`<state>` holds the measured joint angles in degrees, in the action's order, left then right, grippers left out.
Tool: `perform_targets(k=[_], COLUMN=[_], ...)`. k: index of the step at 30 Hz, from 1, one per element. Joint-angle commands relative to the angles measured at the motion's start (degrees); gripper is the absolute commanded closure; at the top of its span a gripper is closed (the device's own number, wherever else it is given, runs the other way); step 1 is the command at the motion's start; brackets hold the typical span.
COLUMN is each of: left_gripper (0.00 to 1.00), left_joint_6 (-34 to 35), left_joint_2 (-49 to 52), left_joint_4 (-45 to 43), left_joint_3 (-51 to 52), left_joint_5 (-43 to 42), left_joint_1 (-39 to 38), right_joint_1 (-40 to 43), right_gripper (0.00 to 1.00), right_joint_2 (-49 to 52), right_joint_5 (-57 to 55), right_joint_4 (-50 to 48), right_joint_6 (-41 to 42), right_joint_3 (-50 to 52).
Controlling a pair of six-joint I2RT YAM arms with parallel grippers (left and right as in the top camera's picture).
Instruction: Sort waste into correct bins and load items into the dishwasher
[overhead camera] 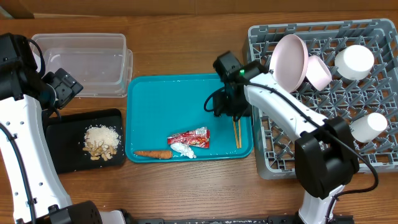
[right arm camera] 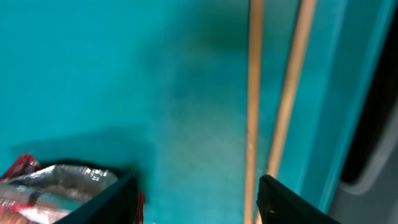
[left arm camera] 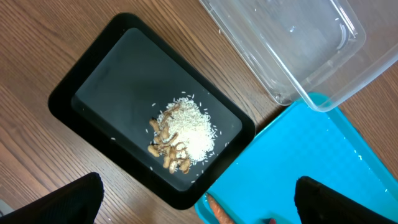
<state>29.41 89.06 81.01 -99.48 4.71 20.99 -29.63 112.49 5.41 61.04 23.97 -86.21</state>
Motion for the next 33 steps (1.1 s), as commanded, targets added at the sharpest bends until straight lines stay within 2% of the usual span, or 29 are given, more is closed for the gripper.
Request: perform_targets(k=[1,10,12,14,18,24,27,29,33], left_gripper=[0.0,0.0,0.0,0.0,0.0,0.0,0.0,0.0,0.0], left_joint_6=[-1.1,-1.1,-1.1,-1.1,-1.1,-1.1,-1.1,-1.1,-1.1], left_joint_2=[-0.2,-0.2,-0.2,-0.2,-0.2,-0.2,-0.2,-0.2,-0.2], left_joint_4=[0.0,0.2,0.2,0.2,0.2,0.2,0.2,0.2,0.2], left_joint_3=[-0.7,-0.7,-0.7,-0.7,-0.7,-0.7,-0.7,-0.7,-0.7], left_joint_5=[-0.3,-0.3,-0.3,-0.3,-0.3,-0.3,-0.3,-0.3,-0.3], left_joint_1=[-0.1,-0.1,-0.1,-0.1,-0.1,-0.1,-0.1,-0.1,-0.1], right_joint_1=[0.0,0.0,0.0,0.0,0.0,0.0,0.8,1.8,5.1], right_gripper=[0.38,0.4,0.52,0.8,0.95,0.96,0.96,0.96,0.96], right_joint_2=[-0.2,-0.2,-0.2,-0.2,-0.2,-1.0,-4.2,-7.8,-11.3], right_joint_5=[1.4,1.1,1.1,1.1,1.1,1.9,-0.3,-3.4,-12.9], right_joint_4=[-5.0,-14.0,-14.1,-14.0,-13.8,-9.9,-2.9,3.8,12.7], right_joint_6=[-0.2,0.0,0.0,0.1,2.2,4.2,1.0,-4.1,-8.0], right_joint_3=[5.8,14.5,14.6,14.6,14.6,10.3,2.1,-4.6,-7.2])
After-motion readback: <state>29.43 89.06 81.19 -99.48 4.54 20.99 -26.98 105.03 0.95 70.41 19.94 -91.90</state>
